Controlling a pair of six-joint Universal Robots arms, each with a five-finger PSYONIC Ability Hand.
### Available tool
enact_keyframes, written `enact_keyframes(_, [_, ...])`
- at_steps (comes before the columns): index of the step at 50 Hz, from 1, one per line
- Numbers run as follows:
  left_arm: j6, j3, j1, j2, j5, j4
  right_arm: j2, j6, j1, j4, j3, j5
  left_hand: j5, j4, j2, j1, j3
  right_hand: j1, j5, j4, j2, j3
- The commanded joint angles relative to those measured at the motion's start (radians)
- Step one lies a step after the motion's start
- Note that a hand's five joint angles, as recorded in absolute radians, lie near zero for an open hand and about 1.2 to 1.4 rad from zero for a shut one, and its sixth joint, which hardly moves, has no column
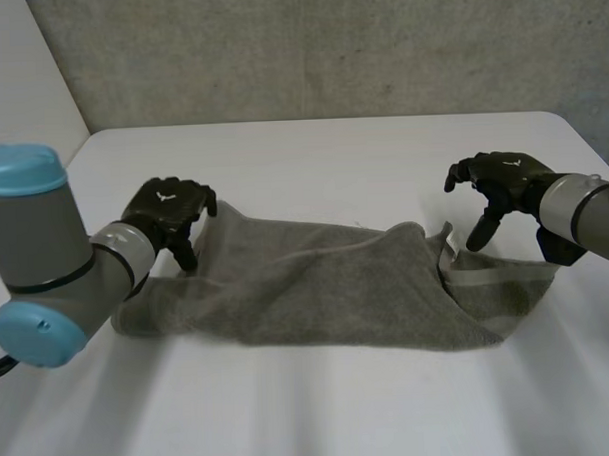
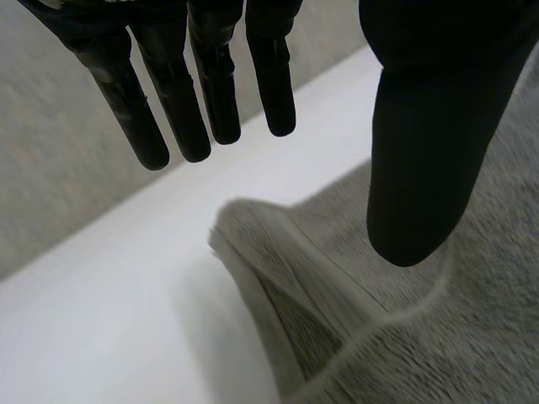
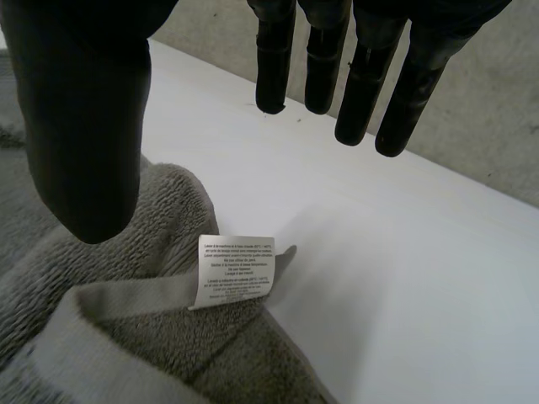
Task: Fold the towel.
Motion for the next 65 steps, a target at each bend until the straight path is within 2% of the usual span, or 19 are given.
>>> enact_keyframes(1, [-0.001, 0.115, -0.004, -0.105, 0.004, -0.163, 0.118, 0.068, 0.035, 0.013, -0.124, 0.008, 0.074, 0.077, 0.077, 0.076, 0.077, -0.047, -0.002, -0.035, -0.046, -0.04])
enact_keyframes(5, [-0.001, 0.124, -0.01, -0.134, 0.006, -0.223, 0.187, 0.089, 0.058, 0.048, -0.196, 0.008, 0.068, 0.071, 0.071, 0.07, 0.071, -0.05, -0.005, -0.038, -0.049, -0.043])
enact_keyframes(14, [-0.001, 0.069, -0.002, -0.096, 0.006, -0.229, 0.322, 0.146, 0.098, 0.128, -0.321, -0.003, 0.059, 0.062, 0.062, 0.061, 0.062, -0.064, -0.019, -0.053, -0.064, -0.058])
enact_keyframes(22, [-0.001, 0.017, 0.007, -0.054, 0.006, -0.231, 0.378, 0.166, 0.116, 0.131, -0.375, -0.001, 0.048, 0.05, 0.05, 0.049, 0.05, -0.058, -0.013, -0.047, -0.058, -0.052])
enact_keyframes(25, [0.0, -0.016, 0.015, -0.034, 0.006, -0.229, 0.404, 0.166, 0.124, 0.134, -0.401, 0.002, 0.039, 0.042, 0.042, 0.041, 0.041, 0.015, 0.06, 0.026, 0.016, 0.022])
enact_keyframes(26, [0.0, -0.028, 0.019, -0.03, 0.006, -0.226, 0.407, 0.166, 0.129, 0.14, -0.407, -0.001, 0.033, 0.036, 0.036, 0.035, 0.036, 0.163, 0.208, 0.175, 0.164, 0.17])
enact_keyframes(27, [0.0, -0.028, 0.019, -0.03, 0.006, -0.226, 0.407, 0.166, 0.129, 0.14, -0.407, -0.001, 0.033, 0.036, 0.036, 0.035, 0.036, 0.165, 0.21, 0.176, 0.165, 0.171])
enact_keyframes(29, [0.0, -0.043, 0.022, -0.021, 0.004, -0.22, 0.396, 0.164, 0.132, 0.149, -0.404, -0.007, 0.018, 0.021, 0.021, 0.02, 0.021, 0.588, 0.633, 0.6, 0.589, 0.595])
enact_keyframes(30, [0.0, -0.043, 0.022, -0.021, 0.004, -0.22, 0.396, 0.164, 0.132, 0.149, -0.404, -0.007, 0.018, 0.021, 0.021, 0.02, 0.021, 0.59, 0.635, 0.602, 0.591, 0.597])
enact_keyframes(31, [-0.001, -0.046, 0.022, -0.018, 0.004, -0.216, 0.388, 0.164, 0.133, 0.149, -0.396, -0.01, -0.005, -0.002, -0.002, -0.003, -0.002, 0.811, 0.856, 0.823, 0.812, 0.818])
enact_keyframes(32, [-0.001, -0.048, 0.022, -0.015, 0.004, -0.213, 0.375, 0.164, 0.135, 0.151, -0.387, -0.012, -0.069, -0.066, -0.066, -0.067, -0.066, 0.972, 1.017, 0.984, 0.973, 0.979])
enact_keyframes(33, [-0.001, -0.049, 0.022, -0.015, 0.004, -0.207, 0.349, 0.158, 0.135, 0.151, -0.363, -0.013, -0.18, -0.178, -0.178, -0.178, -0.178, 0.974, 1.019, 0.985, 0.975, 0.981])
enact_keyframes(35, [-0.001, -0.052, 0.024, -0.013, 0.004, -0.196, 0.315, 0.149, 0.133, 0.148, -0.329, -0.016, -0.266, -0.263, -0.263, -0.264, -0.263, 0.974, 1.019, 0.985, 0.975, 0.981])
enact_keyframes(42, [-0.003, -0.063, 0.022, -0.01, 0.004, -0.173, 0.151, 0.092, 0.12, 0.125, -0.138, -0.041, -0.281, -0.278, -0.278, -0.279, -0.279, 0.974, 1.019, 0.985, 0.975, 0.981])
enact_keyframes(47, [-0.003, -0.077, 0.024, -0.004, 0.003, -0.151, -0.057, -0.052, 0.11, 0.056, 0.126, -0.099, -0.275, -0.273, -0.273, -0.274, -0.273, 0.974, 1.019, 0.985, 0.975, 0.981])
enact_keyframes(50, [-0.003, -0.077, 0.022, -0.004, 0.003, -0.148, -0.133, -0.093, 0.109, 0.022, 0.225, -0.107, -0.27, -0.267, -0.267, -0.268, -0.267, 0.974, 1.019, 0.985, 0.975, 0.981])
enact_keyframes(65, [0.002, -0.123, 0.028, -0.004, -0.003, -0.145, -0.406, -0.159, 0.014, -0.121, 0.504, -0.127, -0.214, -0.211, -0.211, -0.212, -0.211, 0.974, 1.019, 0.985, 0.975, 0.981])
